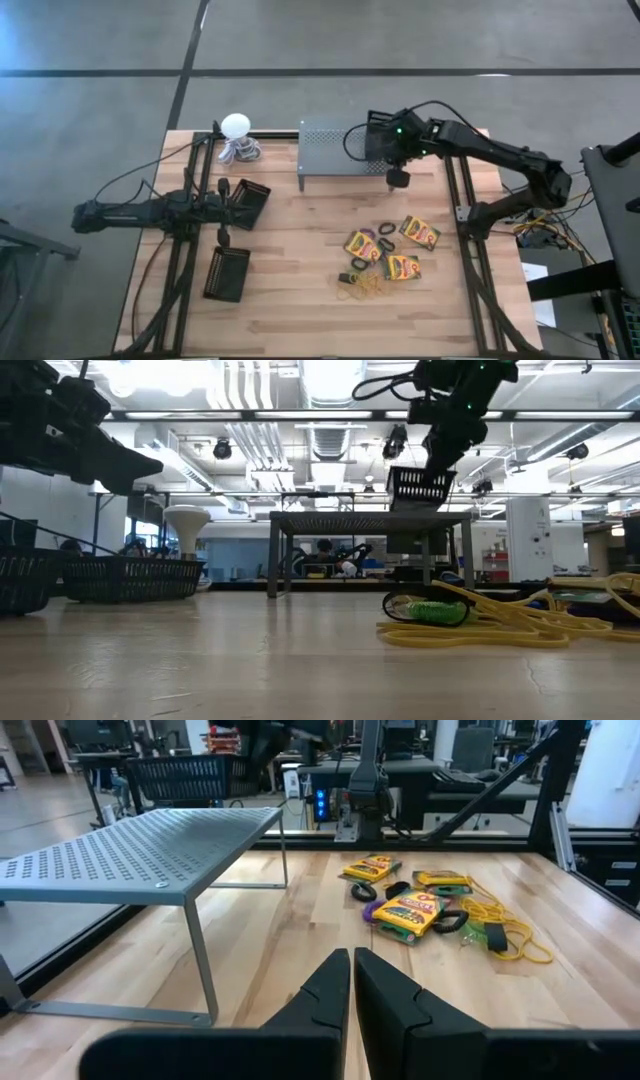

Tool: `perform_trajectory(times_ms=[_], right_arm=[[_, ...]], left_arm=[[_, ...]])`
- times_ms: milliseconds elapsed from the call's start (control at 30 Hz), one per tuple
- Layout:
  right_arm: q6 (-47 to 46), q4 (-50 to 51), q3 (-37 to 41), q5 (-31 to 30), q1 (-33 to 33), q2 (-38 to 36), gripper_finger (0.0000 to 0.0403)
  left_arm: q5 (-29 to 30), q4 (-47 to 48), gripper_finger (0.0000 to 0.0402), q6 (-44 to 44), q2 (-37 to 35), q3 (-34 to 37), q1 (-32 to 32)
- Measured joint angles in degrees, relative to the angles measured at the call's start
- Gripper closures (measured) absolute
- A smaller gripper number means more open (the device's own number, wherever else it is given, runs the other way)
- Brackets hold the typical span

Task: Pick & Place Office Desk Supplies
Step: Put the middle black bin on the shelf

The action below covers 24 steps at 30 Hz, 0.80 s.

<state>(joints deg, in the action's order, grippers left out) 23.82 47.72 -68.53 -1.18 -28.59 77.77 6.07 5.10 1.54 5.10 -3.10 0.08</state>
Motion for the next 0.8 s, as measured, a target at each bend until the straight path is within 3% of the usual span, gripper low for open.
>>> perform_trajectory(times_ms=[433, 800], right_arm=[[4.54, 2.02, 0.39, -1.82, 0.19, 1.78, 0.039], [2.87, 2.25, -1.85, -1.78, 0.61, 0.34, 0.0312]], left_arm=[[0.17, -3.72, 0.0376, -3.04, 0.18, 1.57, 0.01], [0.2, -6.86, 0.0376, -3.53, 0.39, 2.82, 0.02]])
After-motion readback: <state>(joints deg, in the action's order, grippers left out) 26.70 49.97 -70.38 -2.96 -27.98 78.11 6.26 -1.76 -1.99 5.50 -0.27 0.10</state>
